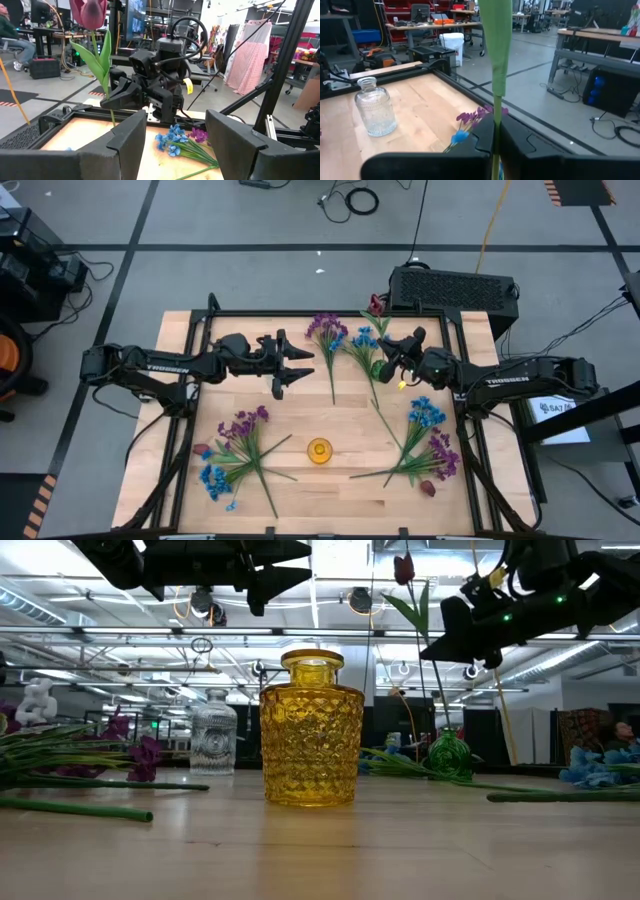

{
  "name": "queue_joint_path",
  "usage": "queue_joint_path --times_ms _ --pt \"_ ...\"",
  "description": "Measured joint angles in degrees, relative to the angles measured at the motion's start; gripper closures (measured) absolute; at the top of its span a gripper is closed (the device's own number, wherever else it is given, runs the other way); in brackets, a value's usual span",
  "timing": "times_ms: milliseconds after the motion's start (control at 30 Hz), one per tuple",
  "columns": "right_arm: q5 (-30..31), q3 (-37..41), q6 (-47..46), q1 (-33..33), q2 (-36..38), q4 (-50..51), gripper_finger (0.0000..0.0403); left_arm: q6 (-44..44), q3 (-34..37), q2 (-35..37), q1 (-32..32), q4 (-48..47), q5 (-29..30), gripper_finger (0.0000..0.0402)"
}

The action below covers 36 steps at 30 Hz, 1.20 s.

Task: Sort flowers into vase by color
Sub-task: Put the top red flower into the green vase, then put the right red flower into the green vase

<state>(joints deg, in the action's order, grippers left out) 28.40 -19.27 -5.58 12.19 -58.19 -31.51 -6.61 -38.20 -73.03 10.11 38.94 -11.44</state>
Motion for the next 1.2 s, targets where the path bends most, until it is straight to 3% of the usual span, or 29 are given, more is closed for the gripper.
queue_joint_path --times_ms 300,800,1200 --pt "0.0 0.0 -3.2 0.0 0.0 1.8 0.0356 0.0 0.0 0.0 0.0 -0.3 0.0 0.0189" --pt "0.0 0.0 -4.3 0.0 0.4 4.9 0.0249 0.0 0.0 0.0 0.0 -1.0 0.0 0.0189" --pt "0.0 0.0 -8.1 -1.4 8.1 11.9 0.0227 1.5 0.0 0.0 0.0 -4.2 0.0 0.0189"
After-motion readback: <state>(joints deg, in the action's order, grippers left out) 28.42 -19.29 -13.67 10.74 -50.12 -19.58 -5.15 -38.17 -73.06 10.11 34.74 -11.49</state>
